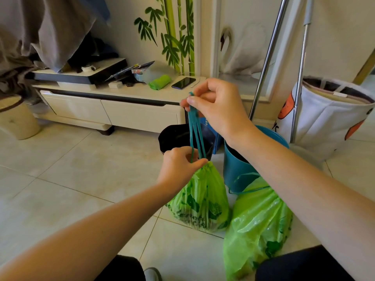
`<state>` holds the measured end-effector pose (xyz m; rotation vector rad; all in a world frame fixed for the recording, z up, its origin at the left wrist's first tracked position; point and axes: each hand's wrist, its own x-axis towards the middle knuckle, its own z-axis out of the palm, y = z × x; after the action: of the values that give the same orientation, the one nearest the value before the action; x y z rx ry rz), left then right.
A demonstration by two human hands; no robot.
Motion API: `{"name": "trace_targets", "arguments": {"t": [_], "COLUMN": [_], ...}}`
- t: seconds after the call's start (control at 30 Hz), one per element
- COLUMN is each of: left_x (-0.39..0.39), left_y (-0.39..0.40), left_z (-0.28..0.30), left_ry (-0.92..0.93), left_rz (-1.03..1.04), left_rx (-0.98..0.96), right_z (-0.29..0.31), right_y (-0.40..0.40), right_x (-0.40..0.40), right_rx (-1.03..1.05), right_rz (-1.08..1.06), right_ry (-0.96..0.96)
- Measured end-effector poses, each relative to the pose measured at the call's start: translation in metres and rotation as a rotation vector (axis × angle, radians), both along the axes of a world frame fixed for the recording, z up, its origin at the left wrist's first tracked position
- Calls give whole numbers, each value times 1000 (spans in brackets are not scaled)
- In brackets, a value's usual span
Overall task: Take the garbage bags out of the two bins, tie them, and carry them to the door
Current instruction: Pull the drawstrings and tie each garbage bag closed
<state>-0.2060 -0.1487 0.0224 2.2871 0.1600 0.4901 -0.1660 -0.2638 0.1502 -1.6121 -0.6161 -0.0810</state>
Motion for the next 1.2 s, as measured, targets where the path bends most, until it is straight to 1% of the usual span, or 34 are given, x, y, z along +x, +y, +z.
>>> {"name": "trace_targets", "arguments": {"t": [0.13, 0.23, 0.33, 0.43, 0.57, 0.67, 0.73, 0.83, 0.93, 1.07, 1.13, 1.2], "left_x": [-1, -2, -3, -3, -2, 2, 5, 5, 6, 11, 13, 14], "left_y": [6, 9, 3, 0, 6, 15, 24, 35, 44, 55, 62, 69], "left_z": [5, 6, 4, 6, 11, 15, 18, 22, 22, 14, 9, 6], "left_ry": [-66, -73, -37, -3, 18, 122, 181, 217, 287, 416, 443, 457], "left_rz": [34, 64, 27, 44, 54, -6, -50, -114, -166, -134, -96, -63], "left_rx": [-29, -47, -56, -42, -45, -55, -92, -214, -318, -291, -298, -339], "right_z": [6, 7, 7, 5, 5, 6, 6, 3, -2, -17, -22, -22], "right_y": [-6, -10, -8, -4, -6, -9, -11, -12, -15, -16, -17, -19], "right_x": [5, 8, 6, 4, 5, 6, 7, 11, 17, 24, 27, 30], "right_rx": [72, 104, 85, 64, 75, 84, 83, 85, 26, -147, -211, -236], "right_rz": [-77, -109, -84, -63, -71, -83, -96, -124, -158, -229, -272, -270], "right_ry": [10, 28, -11, -41, -13, 4, 10, 32, 10, -76, -104, -106]}}
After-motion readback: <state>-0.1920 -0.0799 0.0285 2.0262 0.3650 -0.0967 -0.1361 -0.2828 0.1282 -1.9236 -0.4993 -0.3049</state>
